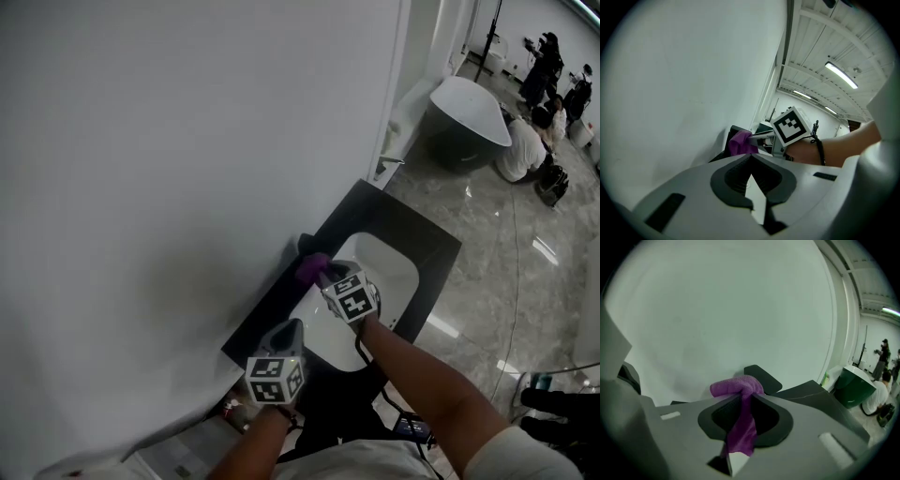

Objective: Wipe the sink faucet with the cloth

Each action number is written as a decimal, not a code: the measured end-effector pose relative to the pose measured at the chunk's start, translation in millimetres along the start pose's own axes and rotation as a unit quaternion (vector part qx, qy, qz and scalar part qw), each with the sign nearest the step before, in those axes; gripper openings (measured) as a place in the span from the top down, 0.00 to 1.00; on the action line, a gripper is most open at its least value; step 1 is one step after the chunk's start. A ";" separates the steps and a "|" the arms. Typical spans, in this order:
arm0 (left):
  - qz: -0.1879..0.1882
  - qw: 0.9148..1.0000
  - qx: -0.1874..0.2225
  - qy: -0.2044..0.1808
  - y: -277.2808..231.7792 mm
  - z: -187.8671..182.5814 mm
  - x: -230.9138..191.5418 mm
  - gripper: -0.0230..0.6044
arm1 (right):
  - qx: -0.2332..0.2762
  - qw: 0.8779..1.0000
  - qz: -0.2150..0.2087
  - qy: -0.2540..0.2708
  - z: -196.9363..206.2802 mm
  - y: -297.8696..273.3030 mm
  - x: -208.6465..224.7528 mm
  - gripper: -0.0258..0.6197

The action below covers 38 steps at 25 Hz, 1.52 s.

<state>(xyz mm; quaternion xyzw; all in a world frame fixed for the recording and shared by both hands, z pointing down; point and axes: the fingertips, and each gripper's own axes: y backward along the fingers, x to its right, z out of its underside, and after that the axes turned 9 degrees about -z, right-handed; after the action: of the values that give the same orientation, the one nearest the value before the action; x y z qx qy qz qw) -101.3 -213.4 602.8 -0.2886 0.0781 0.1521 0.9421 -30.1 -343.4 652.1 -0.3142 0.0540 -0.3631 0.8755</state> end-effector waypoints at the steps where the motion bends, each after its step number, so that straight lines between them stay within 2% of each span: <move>1: -0.004 1.000 -0.001 0.003 -4.8 0.9 -1.2 0.96 | -0.011 1.000 -0.002 0.005 3.2 -8.8 5.5 0.85; 6: -0.011 1.000 -0.010 0.013 -20.7 4.9 -1.4 0.96 | -0.035 0.999 -0.010 0.006 25.4 -12.2 15.1 0.85; 12: -0.012 1.000 -0.010 0.021 -30.0 1.4 4.7 0.96 | -0.059 0.998 -0.013 -0.011 68.0 26.2 19.5 0.85; 14: -0.011 1.000 -0.006 0.020 -27.6 -2.4 6.1 0.96 | -0.046 0.999 -0.010 -0.003 60.3 38.1 20.7 0.85; 16: -0.014 1.000 -0.002 0.017 -22.5 -7.8 6.6 0.96 | -0.029 0.999 -0.015 0.020 34.1 34.6 19.1 0.85; 18: -0.020 1.000 0.002 0.013 -18.7 -12.0 4.9 0.96 | -0.033 0.998 -0.030 0.036 13.7 11.9 18.4 0.85; 20: -0.027 1.000 0.002 0.012 -18.7 -12.3 2.2 0.96 | -0.050 0.997 -0.042 0.042 13.7 -11.2 20.1 0.85; 23: -0.031 0.999 -0.001 0.011 -25.1 -10.3 0.1 0.96 | -0.058 0.996 -0.052 0.042 38.1 -13.5 21.6 0.85; 28: -0.026 0.999 -0.005 0.021 -32.5 -2.8 5.2 0.96 | -0.077 0.995 -0.059 0.031 81.1 26.8 21.8 0.85; 30: -0.023 0.999 -0.002 0.023 -29.6 -4.2 9.5 0.96 | -0.061 0.996 -0.055 0.043 62.4 38.2 21.8 0.85; 34: -0.027 0.999 0.008 0.022 -24.1 -13.7 12.3 0.96 | 0.001 0.995 -0.060 0.074 -32.9 31.8 18.1 0.85; 36: -0.032 0.999 0.009 0.020 -22.1 -15.5 12.8 0.96 | 0.003 0.995 -0.065 0.078 -65.2 8.6 19.8 0.85; 38: -0.036 0.999 0.009 0.020 -19.8 -14.4 12.4 0.96 | -0.022 0.995 -0.067 0.077 -71.9 -17.0 24.9 0.85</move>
<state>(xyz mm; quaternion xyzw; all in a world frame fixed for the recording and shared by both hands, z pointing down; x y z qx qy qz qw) -83.9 -234.2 598.3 -0.2857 0.0876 0.1116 0.9478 -45.3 -406.0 608.2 -0.3072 0.1076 -0.4425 0.8356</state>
